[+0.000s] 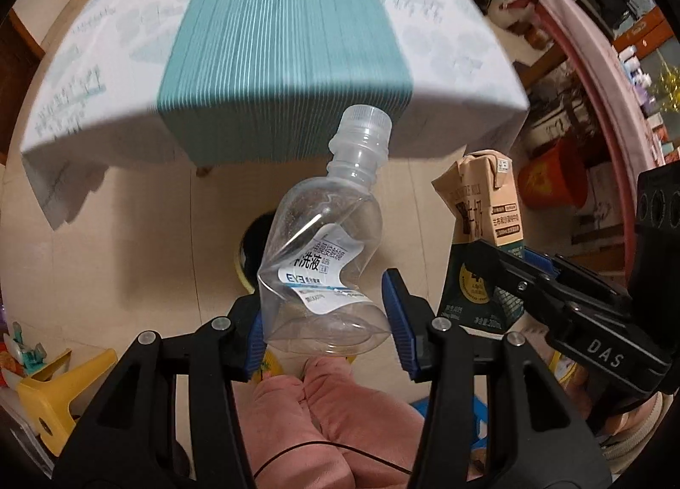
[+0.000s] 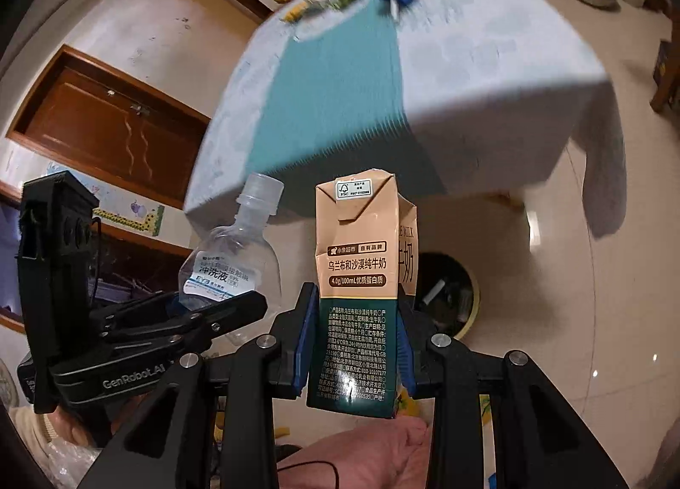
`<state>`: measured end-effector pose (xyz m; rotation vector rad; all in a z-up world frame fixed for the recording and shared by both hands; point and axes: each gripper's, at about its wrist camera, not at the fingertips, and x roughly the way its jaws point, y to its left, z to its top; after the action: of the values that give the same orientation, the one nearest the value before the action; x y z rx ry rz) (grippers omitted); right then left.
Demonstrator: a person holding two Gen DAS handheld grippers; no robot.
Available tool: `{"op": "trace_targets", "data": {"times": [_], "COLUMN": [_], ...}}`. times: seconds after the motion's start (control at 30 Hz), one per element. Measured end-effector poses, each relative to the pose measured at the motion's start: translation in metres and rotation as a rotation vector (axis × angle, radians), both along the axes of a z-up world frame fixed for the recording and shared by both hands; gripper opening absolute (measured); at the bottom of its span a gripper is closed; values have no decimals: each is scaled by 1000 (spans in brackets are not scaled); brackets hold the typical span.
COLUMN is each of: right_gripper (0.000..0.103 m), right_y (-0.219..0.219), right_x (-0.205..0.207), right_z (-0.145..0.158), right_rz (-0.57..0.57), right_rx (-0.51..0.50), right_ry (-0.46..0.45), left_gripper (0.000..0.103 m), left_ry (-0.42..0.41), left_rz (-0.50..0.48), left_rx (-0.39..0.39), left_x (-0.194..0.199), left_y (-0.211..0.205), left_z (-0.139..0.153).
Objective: Collect trash
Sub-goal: 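Carry the bottle and carton over the black bin and open both tools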
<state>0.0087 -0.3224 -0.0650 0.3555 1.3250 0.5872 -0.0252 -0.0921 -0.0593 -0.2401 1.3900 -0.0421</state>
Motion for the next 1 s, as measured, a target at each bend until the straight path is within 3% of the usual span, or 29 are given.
{"op": "trace_targets", "data": {"times": [0.23,0.33,0.5,0.63,0.67,0.7,0.8,0.87,1.0], "right_gripper": [32,33,33,34,34,35,51,57,58], "right_y": [15,24,43,67,72,76,83,85,89], "right_x": [-30,-38,-39,-32,-30,-28,-21,-18,-13], "right_z": [-104,-156,-238,-284,-295,-307,-328,-334,-333], "right_rz": [-60,-71,-93,-95,-96,-100,-127,-149,-166], "right_rx": [-44,-72,-95,-102,-105,-107,-100,-79,-71], "right_ry": [89,118,127,122,120,122,117,117,123], "left_gripper": [46,46,46,48,51,61,83,84,84], "left_ry": [59,75,78,55,57,58,36,19,1], "left_rz": [-33,-56,-81,-89,-89,-86,-75,-76,-70], "left_rx": [-5,-5,12,37,36,32,49,57,63], "left_x": [-14,-17,-13,-5,-3,-1,8,11,14], "left_y": [11,15,22,33,36,39,51,57,67], "left_z": [-85,-137,-209,-255,-261,-269,-284,-287,-286]}}
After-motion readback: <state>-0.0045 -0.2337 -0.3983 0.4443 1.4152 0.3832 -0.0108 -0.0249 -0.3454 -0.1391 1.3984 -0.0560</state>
